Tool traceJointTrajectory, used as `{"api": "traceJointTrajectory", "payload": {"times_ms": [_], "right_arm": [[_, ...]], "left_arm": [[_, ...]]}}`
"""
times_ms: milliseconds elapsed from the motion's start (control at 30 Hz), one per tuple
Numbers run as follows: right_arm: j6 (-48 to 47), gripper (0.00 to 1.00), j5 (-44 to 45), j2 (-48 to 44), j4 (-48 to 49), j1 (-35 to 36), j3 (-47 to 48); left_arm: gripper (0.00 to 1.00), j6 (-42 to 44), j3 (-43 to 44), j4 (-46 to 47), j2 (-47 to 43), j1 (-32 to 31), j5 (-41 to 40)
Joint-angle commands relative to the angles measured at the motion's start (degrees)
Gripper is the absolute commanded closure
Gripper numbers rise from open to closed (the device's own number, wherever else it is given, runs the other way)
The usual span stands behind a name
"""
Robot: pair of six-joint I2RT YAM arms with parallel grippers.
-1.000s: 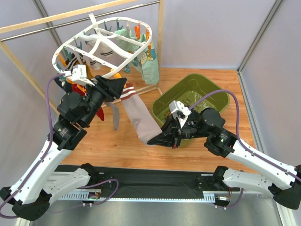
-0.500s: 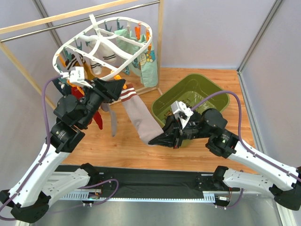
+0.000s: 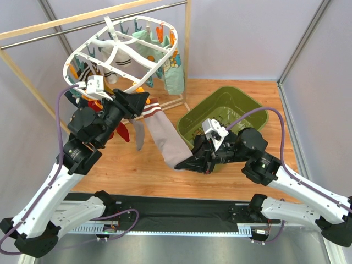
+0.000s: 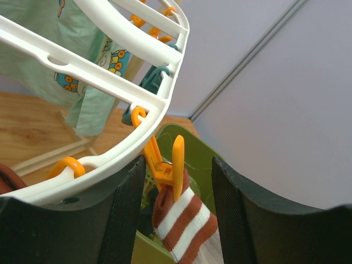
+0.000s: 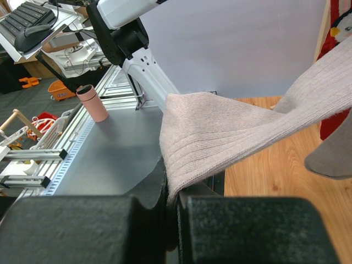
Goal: Remove the socks clipped to the hanger
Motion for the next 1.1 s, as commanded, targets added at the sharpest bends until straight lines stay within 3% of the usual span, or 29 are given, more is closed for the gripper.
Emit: {"api": "traceJointTrajectory", "payload": {"times_ms": [0,133,367,467,833,867,933,967,1067], "right_arm": [[-0.6,1.0,0.3,-1.4,0.6,0.4,0.0],[-0.6,1.0,0.3,-1.4,0.6,0.5,0.0],[-0.8,1.0,0.5,-1.5,0.6,0.4,-0.5],[-0.8,1.0,0.6,-1.5,0.7,0.5,-0.4],[-1.7,1.0,2.8,-1.9,-1.0,0.4,-0.7],[-1.9,1.0,6.7,-2.2,-2.1,0.4,-0.7],[-2.9,1.0,12.6,-2.7,-8.4,0.2,0.4],[-3.7,1.0,20.5,-2.8,-10.9,-0.1,1.2],[-3.9,1.0,31.7,-3.6,-18.3,-2.0,3.0]], "left_arm": [[0.44,0.7,2.0,1.7,0.6,0.4,-0.3],[0.53,0.5,2.3,1.8,1.0,0.4,-0.4],[0.9,0.0,2.1,2.1,0.8,0.5,-0.8],[1.0,-0.4,2.2,1.6,1.1,0.5,-0.5],[0.99,-0.3,2.0,1.1,0.7,0.5,-0.7],[0.86,-0.3,1.8,1.1,0.7,0.5,-0.8],[0.68,-0.4,1.3,1.0,0.1,0.5,-0.9],[0.57,-0.4,1.1,0.7,-0.2,0.5,-0.8],[0.47,-0.4,0.7,-0.7,-0.7,0.5,-0.7]]}}
